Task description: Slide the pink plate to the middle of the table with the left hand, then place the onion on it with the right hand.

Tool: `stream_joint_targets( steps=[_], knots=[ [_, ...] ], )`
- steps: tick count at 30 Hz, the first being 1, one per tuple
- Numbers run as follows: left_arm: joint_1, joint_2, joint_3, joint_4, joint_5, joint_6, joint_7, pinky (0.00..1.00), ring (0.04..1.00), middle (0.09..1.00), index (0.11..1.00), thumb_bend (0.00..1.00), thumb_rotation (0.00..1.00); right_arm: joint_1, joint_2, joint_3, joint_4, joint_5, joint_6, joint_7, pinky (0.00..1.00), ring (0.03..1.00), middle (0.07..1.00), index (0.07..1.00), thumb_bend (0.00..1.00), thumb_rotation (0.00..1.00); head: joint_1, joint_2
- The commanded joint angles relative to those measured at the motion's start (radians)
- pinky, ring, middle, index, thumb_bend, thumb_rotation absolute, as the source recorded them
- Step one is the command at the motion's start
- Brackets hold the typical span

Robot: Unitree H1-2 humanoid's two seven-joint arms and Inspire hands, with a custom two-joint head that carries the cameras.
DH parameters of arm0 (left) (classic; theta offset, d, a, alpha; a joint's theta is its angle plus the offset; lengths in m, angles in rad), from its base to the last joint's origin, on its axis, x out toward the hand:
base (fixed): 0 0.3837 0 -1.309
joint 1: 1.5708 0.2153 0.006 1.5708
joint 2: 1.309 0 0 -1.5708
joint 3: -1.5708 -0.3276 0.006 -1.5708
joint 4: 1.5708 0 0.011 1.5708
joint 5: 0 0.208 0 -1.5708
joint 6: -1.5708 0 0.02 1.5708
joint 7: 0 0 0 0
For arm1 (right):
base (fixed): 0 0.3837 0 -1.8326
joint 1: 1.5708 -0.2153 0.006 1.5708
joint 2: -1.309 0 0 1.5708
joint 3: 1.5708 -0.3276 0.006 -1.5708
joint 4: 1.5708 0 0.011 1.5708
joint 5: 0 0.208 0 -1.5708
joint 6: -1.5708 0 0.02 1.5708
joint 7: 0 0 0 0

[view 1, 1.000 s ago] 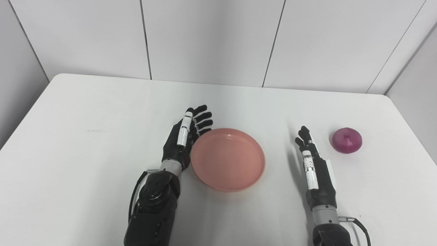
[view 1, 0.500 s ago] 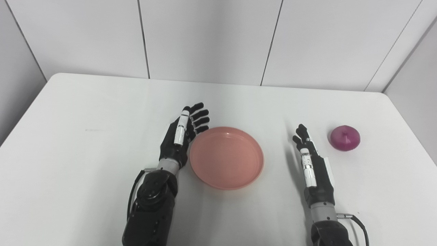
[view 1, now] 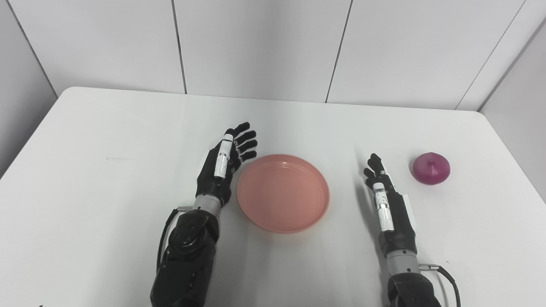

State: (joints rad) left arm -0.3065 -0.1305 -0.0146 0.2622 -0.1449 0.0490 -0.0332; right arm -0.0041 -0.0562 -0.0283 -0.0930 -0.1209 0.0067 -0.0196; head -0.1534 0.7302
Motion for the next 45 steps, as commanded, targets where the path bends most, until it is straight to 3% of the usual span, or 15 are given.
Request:
stream_joint_targets(
  steps=[1, 9, 12, 16, 20, 27, 30, 40, 45],
  knots=[
    [-0.001, 0.010, 0.002, 0.009, 0.006, -0.006, -0.006, 0.78, 0.808, 0.809, 0.790, 0.37, 1.00, -0.018, -0.014, -0.008, -0.050, 0.001, 0.008, 0.000, 0.95, 0.943, 0.957, 0.961, 0.32, 1.00, -0.004, 0.002],
    [0.001, 0.013, 0.005, 0.019, 0.000, -0.019, -0.011, 0.78, 0.810, 0.811, 0.791, 0.37, 1.00, -0.035, -0.026, -0.014, -0.116, -0.035, 0.087, -0.014, 0.96, 0.944, 0.942, 0.946, 0.32, 0.99, -0.016, 0.005],
    [0.000, 0.017, 0.004, 0.028, 0.002, -0.030, -0.014, 0.78, 0.811, 0.812, 0.793, 0.38, 1.00, -0.045, -0.021, -0.026, -0.130, -0.035, 0.120, -0.023, 0.93, 0.925, 0.929, 0.924, 0.36, 0.93, -0.022, 0.005],
    [-0.001, 0.018, 0.006, 0.033, 0.001, -0.036, -0.014, 0.77, 0.810, 0.811, 0.790, 0.38, 1.00, -0.059, -0.033, -0.036, -0.134, -0.020, 0.102, -0.017, 0.88, 0.910, 0.932, 0.919, 0.36, 0.91, -0.030, 0.007],
    [-0.002, 0.020, 0.007, 0.039, 0.000, -0.038, -0.016, 0.77, 0.810, 0.812, 0.790, 0.38, 1.00, -0.067, -0.059, -0.039, -0.156, -0.020, 0.124, -0.004, 0.95, 0.956, 0.981, 0.949, 0.37, 0.96, -0.035, 0.006],
    [-0.004, 0.022, 0.008, 0.045, 0.001, -0.043, -0.018, 0.77, 0.808, 0.811, 0.790, 0.39, 1.00, -0.085, -0.102, -0.045, -0.205, -0.031, 0.173, 0.001, 0.92, 0.932, 0.948, 0.950, 0.35, 0.84, -0.047, 0.004],
    [-0.006, 0.024, 0.010, 0.051, 0.000, -0.045, -0.018, 0.77, 0.811, 0.815, 0.795, 0.39, 1.00, -0.093, -0.124, -0.047, -0.206, -0.050, 0.165, -0.001, 0.91, 0.936, 0.948, 0.944, 0.38, 0.70, -0.049, 0.003],
    [-0.011, 0.022, 0.026, 0.070, -0.012, -0.050, -0.022, 0.77, 0.807, 0.811, 0.792, 0.39, 1.00, -0.130, -0.193, -0.052, -0.201, -0.167, 0.148, -0.014, 0.83, 0.887, 0.911, 0.919, 0.46, 0.67, -0.070, -0.004],
    [-0.012, 0.021, 0.034, 0.075, -0.009, -0.048, -0.021, 0.77, 0.804, 0.806, 0.785, 0.39, 1.00, -0.146, -0.225, -0.069, -0.210, -0.187, 0.171, -0.007, 0.81, 0.872, 0.908, 0.922, 0.57, 0.57, -0.078, -0.005]
  ],
)
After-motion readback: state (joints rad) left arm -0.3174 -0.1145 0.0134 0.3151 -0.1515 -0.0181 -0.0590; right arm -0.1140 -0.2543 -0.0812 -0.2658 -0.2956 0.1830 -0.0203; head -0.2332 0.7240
